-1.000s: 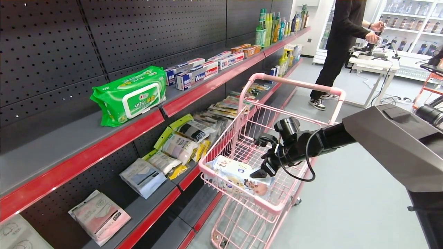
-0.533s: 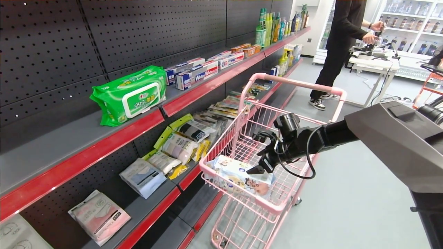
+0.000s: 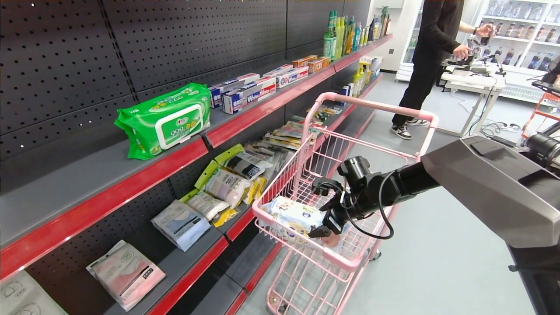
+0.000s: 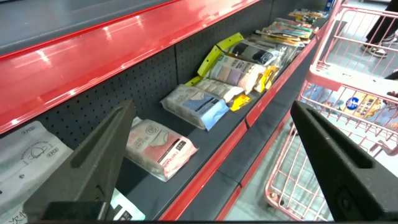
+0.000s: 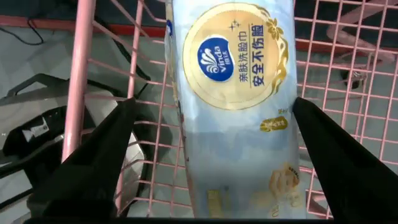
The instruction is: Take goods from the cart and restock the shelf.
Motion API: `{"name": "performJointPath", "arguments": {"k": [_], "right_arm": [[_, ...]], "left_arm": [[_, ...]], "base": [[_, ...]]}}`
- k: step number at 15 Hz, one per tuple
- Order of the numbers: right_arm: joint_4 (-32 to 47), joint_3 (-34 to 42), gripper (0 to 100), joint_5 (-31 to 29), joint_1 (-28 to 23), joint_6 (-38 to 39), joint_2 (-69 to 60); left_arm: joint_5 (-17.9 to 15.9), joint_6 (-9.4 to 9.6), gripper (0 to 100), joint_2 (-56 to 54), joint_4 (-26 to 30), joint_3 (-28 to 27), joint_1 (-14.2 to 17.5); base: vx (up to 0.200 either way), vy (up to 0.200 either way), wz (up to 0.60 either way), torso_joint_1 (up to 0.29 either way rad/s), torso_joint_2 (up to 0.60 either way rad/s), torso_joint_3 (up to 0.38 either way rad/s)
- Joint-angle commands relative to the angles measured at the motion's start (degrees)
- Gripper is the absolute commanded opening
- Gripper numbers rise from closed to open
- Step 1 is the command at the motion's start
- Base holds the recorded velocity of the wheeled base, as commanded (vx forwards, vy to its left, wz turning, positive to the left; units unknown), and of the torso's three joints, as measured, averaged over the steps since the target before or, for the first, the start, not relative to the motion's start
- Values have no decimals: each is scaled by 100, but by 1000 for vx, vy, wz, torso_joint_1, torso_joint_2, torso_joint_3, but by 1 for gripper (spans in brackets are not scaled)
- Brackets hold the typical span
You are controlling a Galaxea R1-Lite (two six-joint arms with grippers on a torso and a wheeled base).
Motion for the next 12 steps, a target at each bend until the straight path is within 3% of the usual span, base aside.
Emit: {"name": "performJointPath", "arguments": {"k": [1,12], "right_arm": [[1,15,100,-2,-56,-9,88],[-69,147,100,121,-240,0,431]], "left_arm": [[-7,8,100,7,-1,0,0],[-7,8,100,7,-1,0,0]], "base": [[0,0,0,0,0,0],[0,0,0,0,0,0]]}}
